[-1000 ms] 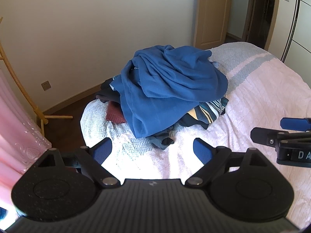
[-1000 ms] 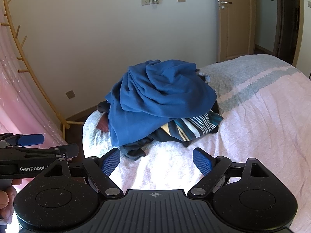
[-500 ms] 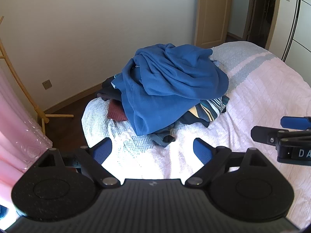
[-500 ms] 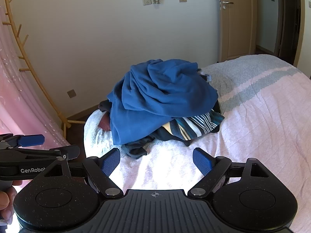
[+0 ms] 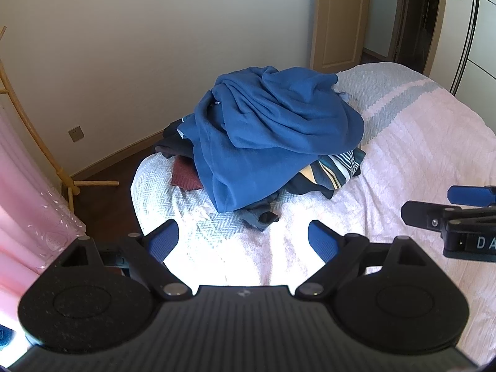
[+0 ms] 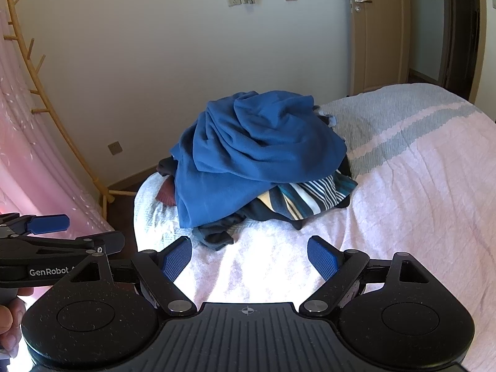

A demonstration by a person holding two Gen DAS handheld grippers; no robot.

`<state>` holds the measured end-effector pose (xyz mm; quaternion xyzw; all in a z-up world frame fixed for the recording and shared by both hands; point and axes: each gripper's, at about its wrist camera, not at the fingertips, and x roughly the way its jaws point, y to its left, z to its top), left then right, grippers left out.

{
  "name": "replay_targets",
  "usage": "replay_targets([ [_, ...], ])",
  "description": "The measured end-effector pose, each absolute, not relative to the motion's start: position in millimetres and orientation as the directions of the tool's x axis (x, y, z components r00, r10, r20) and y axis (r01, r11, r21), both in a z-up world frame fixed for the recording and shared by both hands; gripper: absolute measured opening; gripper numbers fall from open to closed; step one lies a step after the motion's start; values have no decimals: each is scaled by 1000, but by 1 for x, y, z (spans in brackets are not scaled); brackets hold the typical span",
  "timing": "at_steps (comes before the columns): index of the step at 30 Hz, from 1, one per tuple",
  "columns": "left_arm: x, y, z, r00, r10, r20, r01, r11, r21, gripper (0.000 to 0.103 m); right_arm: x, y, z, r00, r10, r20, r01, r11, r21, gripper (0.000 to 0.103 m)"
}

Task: Fold clothes

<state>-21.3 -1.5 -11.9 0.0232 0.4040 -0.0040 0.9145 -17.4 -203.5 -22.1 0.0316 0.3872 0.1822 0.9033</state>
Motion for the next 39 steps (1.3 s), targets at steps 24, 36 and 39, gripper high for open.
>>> replay_targets([
  [24, 229, 52, -57, 661, -216, -718, 264, 963, -47, 89, 123, -207, -57, 645, 224, -731, -263, 963, 63, 85],
  [36, 386, 54, -124, 523, -425, -739, 409, 886, -220, 83, 295, -142, -104, 635, 229, -738, -493, 855, -160, 85],
  [39, 378, 59, -128, 526, -447, -723, 431, 873, -226, 61, 320, -128, -122, 616, 238, -751, -519, 840, -159, 85],
])
